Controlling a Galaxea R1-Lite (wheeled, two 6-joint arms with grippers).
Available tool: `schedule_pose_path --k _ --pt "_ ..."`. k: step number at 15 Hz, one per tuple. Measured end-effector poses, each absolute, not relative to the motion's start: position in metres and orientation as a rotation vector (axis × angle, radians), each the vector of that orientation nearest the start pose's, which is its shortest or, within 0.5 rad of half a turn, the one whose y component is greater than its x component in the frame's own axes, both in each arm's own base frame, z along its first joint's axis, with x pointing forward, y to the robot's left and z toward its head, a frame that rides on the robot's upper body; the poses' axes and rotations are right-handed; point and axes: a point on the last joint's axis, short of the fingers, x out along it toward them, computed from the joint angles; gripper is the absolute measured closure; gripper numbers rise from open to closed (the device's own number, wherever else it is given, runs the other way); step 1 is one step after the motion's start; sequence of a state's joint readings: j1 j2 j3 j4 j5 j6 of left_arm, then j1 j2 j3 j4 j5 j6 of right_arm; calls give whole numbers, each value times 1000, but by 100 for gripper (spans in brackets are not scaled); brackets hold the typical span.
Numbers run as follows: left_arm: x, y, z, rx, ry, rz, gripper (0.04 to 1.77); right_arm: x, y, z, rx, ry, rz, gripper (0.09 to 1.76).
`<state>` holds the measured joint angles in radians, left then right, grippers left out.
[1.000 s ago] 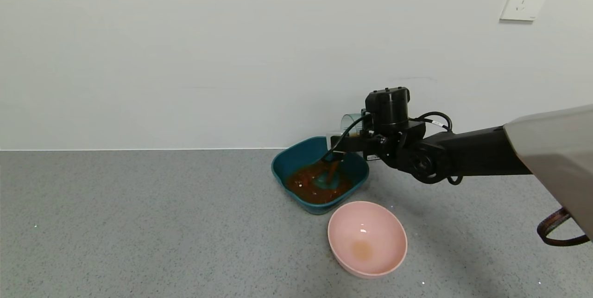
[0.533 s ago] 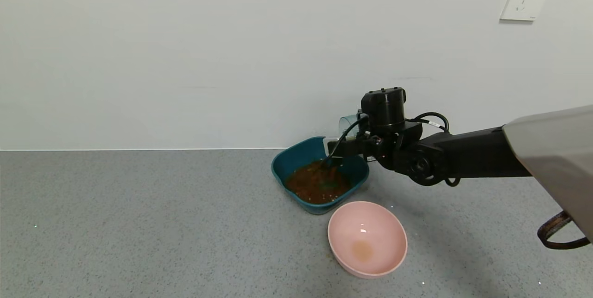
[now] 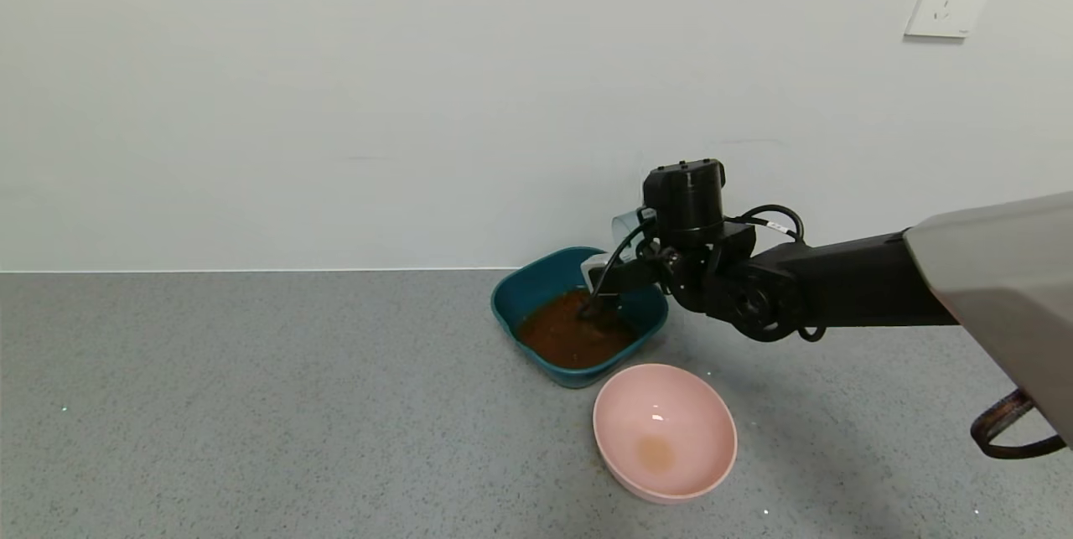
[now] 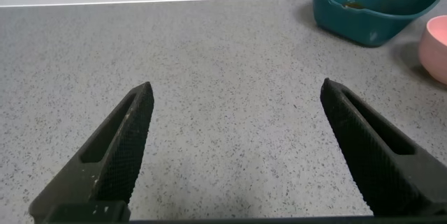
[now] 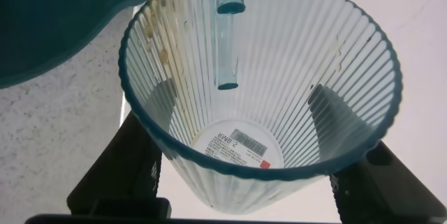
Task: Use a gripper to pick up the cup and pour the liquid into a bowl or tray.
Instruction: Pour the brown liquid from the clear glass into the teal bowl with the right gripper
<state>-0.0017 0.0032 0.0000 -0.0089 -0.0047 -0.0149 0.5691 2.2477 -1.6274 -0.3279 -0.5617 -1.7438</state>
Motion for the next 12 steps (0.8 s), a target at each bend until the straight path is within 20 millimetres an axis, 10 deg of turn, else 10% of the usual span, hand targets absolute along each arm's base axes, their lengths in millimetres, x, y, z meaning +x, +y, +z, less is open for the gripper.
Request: schedule_pose_path --k 12 --pt "-23 0 76 -15 -6 -6 9 397 248 163 -1900 170 242 50"
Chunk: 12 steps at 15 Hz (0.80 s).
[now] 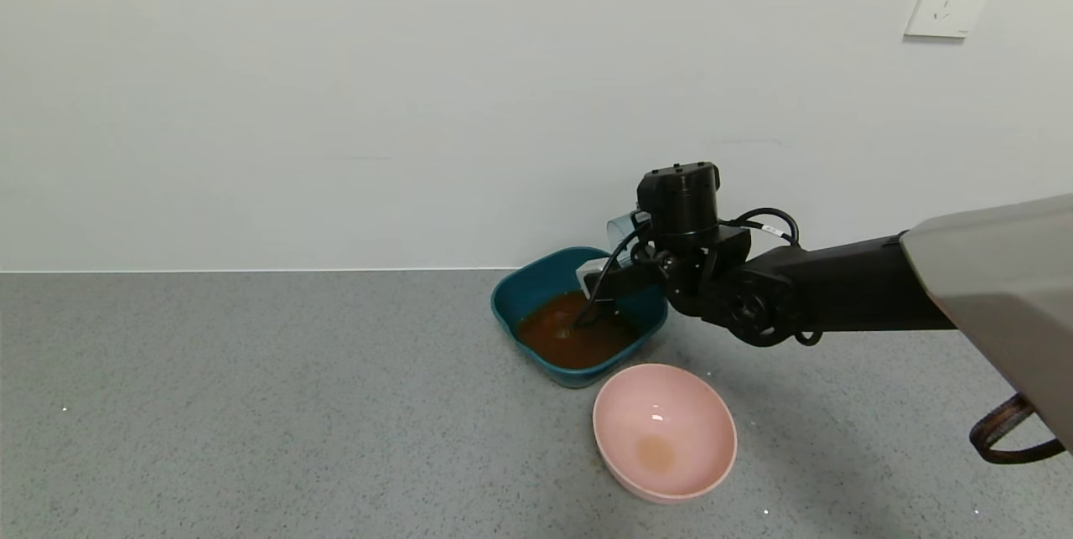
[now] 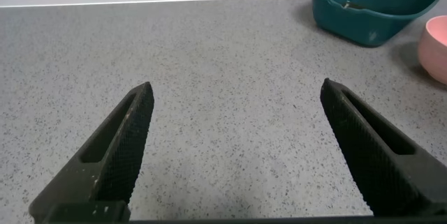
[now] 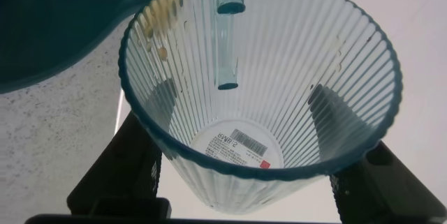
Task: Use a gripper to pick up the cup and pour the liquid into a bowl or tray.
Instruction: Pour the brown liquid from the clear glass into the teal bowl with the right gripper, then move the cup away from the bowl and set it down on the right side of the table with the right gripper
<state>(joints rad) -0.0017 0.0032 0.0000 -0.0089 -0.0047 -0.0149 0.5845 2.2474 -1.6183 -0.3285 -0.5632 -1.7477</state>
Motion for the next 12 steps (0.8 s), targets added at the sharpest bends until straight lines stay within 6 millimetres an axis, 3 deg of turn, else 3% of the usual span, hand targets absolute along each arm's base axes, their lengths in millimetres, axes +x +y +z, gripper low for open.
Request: schedule_pose_path --k 7,12 --pt "-23 0 76 -15 -6 -6 9 395 246 163 -1524 226 220 50" --pt "-23 0 76 -15 -6 -6 9 396 215 177 -1167 309 258 50"
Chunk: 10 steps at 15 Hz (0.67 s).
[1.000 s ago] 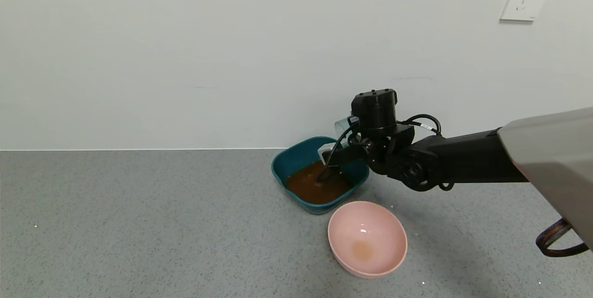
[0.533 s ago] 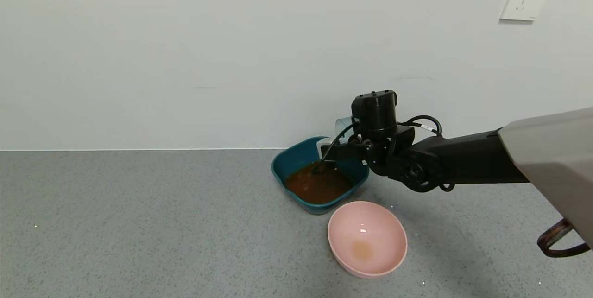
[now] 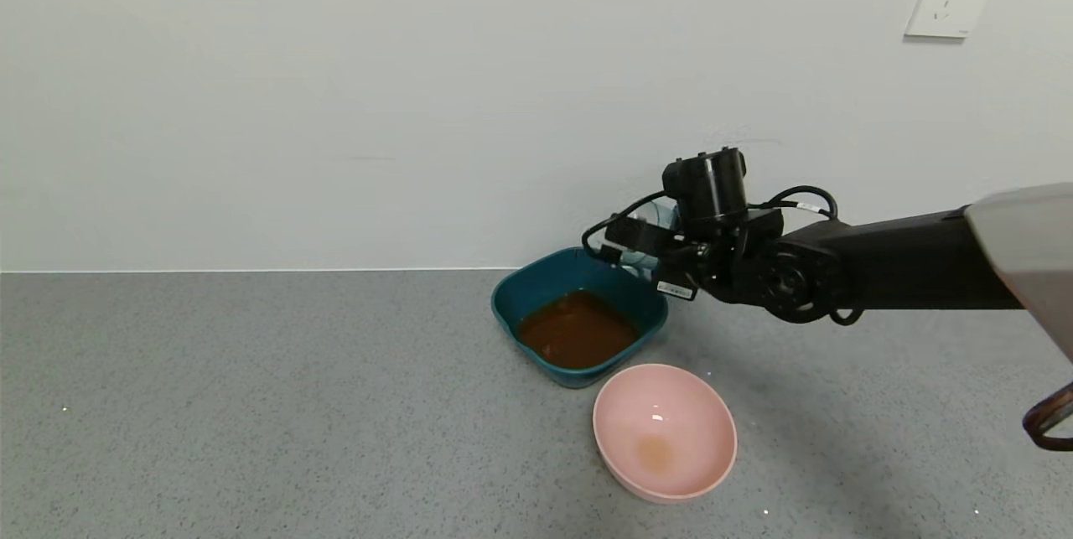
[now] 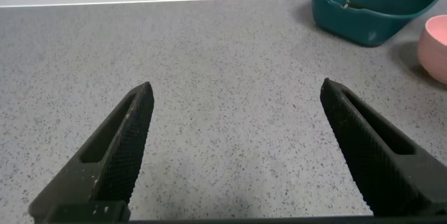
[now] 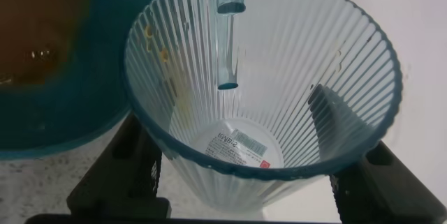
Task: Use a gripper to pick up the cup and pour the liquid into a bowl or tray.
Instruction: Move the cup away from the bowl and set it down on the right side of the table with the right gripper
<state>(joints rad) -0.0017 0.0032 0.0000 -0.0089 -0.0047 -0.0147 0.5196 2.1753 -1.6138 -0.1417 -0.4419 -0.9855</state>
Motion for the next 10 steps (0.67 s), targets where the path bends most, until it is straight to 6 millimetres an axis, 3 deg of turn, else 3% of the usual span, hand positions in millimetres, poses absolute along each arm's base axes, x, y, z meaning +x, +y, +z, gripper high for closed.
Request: schedule_pose_path --k 6,10 --pt "-23 0 76 -15 -6 -7 9 398 146 212 -790 352 279 50" --pt "-23 0 76 -15 -5 -7 9 387 111 221 -474 520 268 50"
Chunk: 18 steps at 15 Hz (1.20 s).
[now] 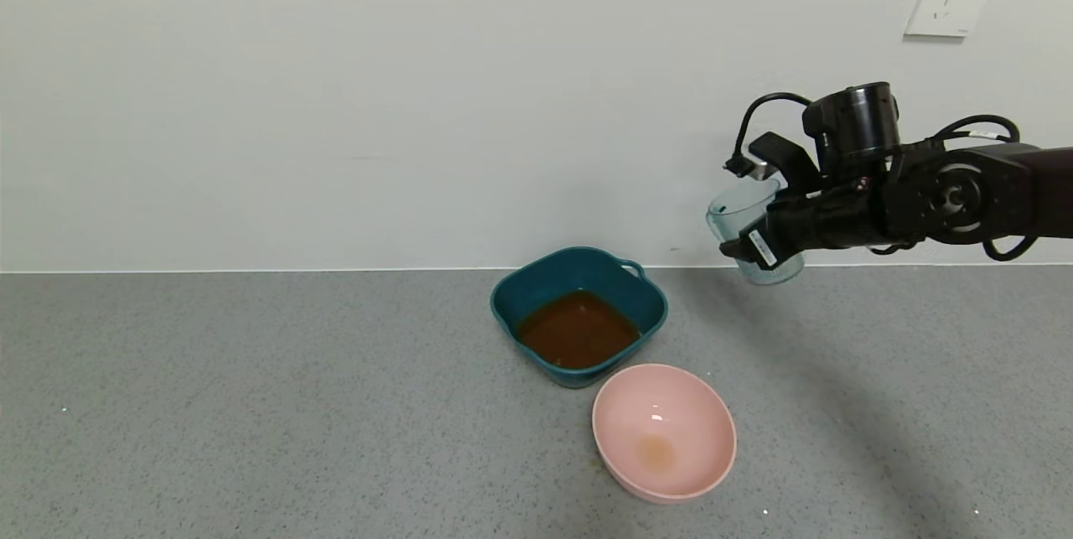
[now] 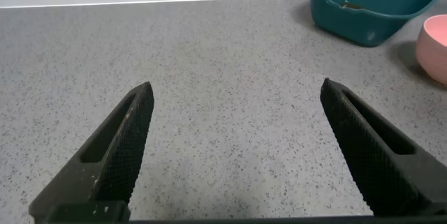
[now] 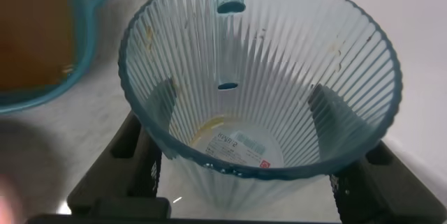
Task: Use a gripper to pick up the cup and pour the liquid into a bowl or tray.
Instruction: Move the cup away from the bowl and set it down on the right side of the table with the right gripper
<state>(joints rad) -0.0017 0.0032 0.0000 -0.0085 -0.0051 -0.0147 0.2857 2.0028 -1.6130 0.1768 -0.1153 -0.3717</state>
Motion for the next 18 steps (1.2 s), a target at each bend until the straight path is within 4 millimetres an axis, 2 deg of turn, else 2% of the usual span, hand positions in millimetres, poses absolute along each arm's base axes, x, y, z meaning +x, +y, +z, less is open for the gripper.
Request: schedule_pose_path --k 3,7,9,14,18 --pt "-23 0 76 -15 -6 -6 9 373 102 228 -306 561 270 50" --pt "-23 0 76 -15 -5 -6 9 349 91 222 -181 609 253 50" --pt "-23 0 76 -15 -5 -7 9 342 84 217 -147 562 249 50" --pt "-23 0 76 -15 -6 -7 9 336 68 197 -74 368 210 50" --pt "-23 0 76 -15 -6 -7 9 343 66 178 -29 267 189 50"
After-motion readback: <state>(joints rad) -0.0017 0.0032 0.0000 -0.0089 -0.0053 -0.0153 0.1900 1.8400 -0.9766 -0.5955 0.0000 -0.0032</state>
